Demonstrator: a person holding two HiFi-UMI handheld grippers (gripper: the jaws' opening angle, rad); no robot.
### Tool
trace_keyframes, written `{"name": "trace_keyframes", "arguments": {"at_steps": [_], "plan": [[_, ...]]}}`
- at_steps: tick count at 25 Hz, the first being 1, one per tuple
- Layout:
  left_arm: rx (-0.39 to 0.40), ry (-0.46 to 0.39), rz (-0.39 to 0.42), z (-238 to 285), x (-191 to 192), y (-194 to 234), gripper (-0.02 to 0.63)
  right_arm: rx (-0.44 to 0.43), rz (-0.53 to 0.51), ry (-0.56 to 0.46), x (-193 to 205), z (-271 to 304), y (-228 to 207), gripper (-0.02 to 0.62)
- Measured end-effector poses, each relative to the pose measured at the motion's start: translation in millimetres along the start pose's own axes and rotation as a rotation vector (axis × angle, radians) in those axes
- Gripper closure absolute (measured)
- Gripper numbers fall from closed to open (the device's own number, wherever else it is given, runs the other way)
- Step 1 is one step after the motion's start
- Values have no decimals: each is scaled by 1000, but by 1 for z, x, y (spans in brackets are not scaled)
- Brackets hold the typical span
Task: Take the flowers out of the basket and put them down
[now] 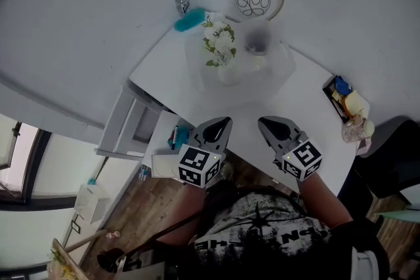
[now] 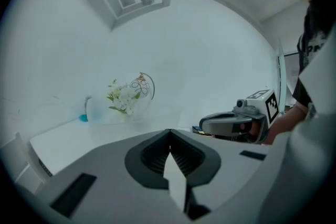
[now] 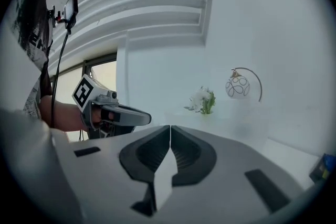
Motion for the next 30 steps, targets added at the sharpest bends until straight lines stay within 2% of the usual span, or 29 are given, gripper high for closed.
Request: {"name": "trace_keyframes", "arguments": {"at_steps": [10, 18, 24, 30], "plan": [[101, 18, 35, 40, -19, 70, 595, 89, 2, -28, -25, 65, -34, 577], [153, 3, 55, 60, -32, 89, 595, 118, -28, -37, -41, 88, -55, 577], [159, 1, 60, 64, -44, 93, 595, 72, -47, -20, -62, 94, -64, 577], [153, 7, 50, 64, -47, 96, 595, -44, -31, -29, -103, 101, -69, 577]]}}
Point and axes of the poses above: the fingertips, and each gripper's own axes: z forward along the fingers, y to its left, x out of its underside, the point moved 4 cm from there along -z, backward along the fingers, and after that the axes turned 5 degrees about -x, right-handed, at the moved point
